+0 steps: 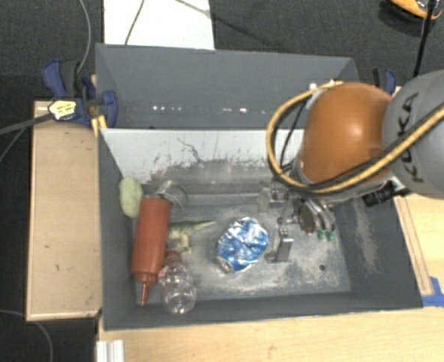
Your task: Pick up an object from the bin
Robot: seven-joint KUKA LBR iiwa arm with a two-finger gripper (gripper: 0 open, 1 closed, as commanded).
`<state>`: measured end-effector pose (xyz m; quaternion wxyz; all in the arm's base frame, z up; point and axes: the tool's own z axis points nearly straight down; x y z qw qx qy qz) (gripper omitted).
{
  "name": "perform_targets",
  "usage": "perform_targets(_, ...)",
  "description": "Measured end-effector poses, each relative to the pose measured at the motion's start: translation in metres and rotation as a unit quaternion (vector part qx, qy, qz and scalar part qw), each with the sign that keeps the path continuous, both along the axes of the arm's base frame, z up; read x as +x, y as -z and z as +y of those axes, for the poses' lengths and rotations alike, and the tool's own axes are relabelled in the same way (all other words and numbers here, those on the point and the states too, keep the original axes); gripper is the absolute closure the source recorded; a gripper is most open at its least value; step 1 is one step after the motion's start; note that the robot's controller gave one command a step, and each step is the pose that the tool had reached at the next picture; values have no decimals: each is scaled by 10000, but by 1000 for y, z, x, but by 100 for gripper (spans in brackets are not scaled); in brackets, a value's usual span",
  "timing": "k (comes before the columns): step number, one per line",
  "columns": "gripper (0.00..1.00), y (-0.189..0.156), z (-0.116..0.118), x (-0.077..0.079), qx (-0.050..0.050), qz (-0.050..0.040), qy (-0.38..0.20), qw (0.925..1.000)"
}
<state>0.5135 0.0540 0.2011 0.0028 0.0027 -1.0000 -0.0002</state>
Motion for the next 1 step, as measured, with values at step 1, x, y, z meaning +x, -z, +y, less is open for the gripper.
perform_targets(1,0,-4,0,2,2,-42,9,10000)
